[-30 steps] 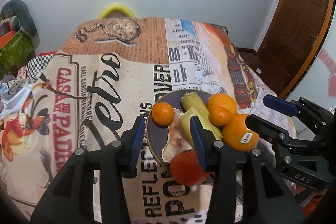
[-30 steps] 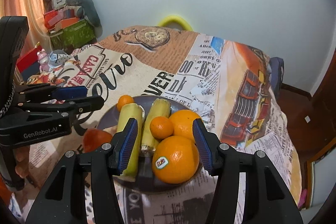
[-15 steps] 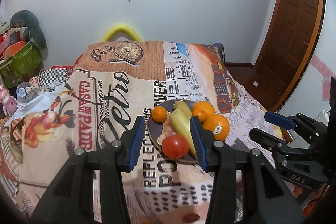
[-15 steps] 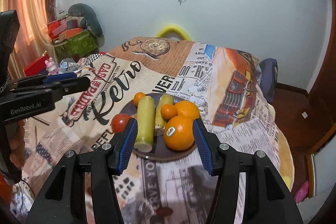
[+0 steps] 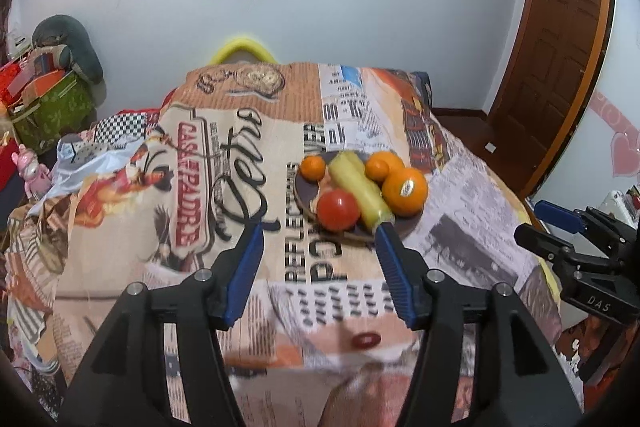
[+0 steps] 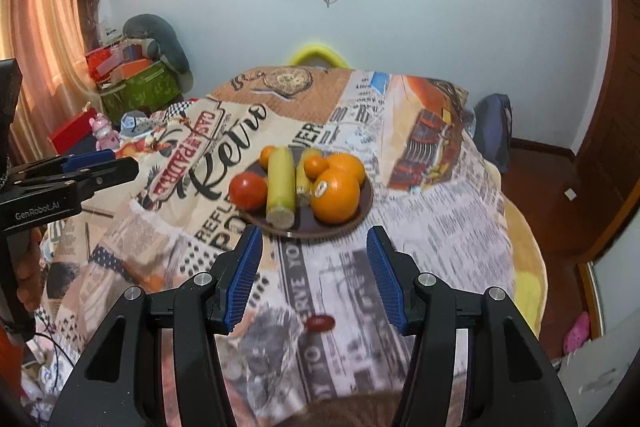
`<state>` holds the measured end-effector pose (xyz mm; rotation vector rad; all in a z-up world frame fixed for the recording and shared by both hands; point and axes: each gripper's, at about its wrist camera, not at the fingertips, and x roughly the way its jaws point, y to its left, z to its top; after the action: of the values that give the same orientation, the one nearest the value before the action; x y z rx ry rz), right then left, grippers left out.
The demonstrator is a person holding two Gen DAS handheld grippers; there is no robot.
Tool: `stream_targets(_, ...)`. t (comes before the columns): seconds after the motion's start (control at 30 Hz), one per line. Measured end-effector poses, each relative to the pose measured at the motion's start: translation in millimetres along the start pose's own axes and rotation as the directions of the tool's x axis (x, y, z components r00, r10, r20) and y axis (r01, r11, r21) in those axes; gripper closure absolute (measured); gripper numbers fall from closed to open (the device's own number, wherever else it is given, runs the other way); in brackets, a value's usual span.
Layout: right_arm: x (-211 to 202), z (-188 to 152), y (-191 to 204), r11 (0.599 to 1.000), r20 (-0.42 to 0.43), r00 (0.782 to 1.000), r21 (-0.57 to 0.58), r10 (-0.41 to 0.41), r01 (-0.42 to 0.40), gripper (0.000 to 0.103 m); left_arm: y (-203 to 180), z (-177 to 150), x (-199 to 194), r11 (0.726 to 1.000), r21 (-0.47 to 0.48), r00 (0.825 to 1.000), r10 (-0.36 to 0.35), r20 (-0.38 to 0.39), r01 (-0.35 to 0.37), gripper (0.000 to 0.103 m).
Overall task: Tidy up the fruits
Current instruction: 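Move the right tool to the red date and grasp it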
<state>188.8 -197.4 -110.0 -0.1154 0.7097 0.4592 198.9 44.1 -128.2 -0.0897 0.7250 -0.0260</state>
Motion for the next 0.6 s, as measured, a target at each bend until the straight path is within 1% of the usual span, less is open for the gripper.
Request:
stream_targets(0.17, 4, -18, 2, 1.000, -0.042, 0.999, 0.004, -0.005, 0.005, 0.052, -8, -23, 2, 1.000, 0.018, 1.000, 0.004, -0.027, -0.004, 0.045)
stream_targets(0.33, 14, -33, -1, 1.000, -0.087, 0.996, 0.018, 0.001, 0.000, 0.052, -18, -42, 18, 0.999, 0.041, 0.997, -0.003, -0.082, 0.007, 0.045)
stream_targets(0.6, 31, -51, -8, 0.998, -0.149, 0.988, 0.051, 0.027, -0.020, 0.052, -29, -70, 50, 0.998, 0.057, 0.982, -0.028, -0.188, 0.039, 0.045)
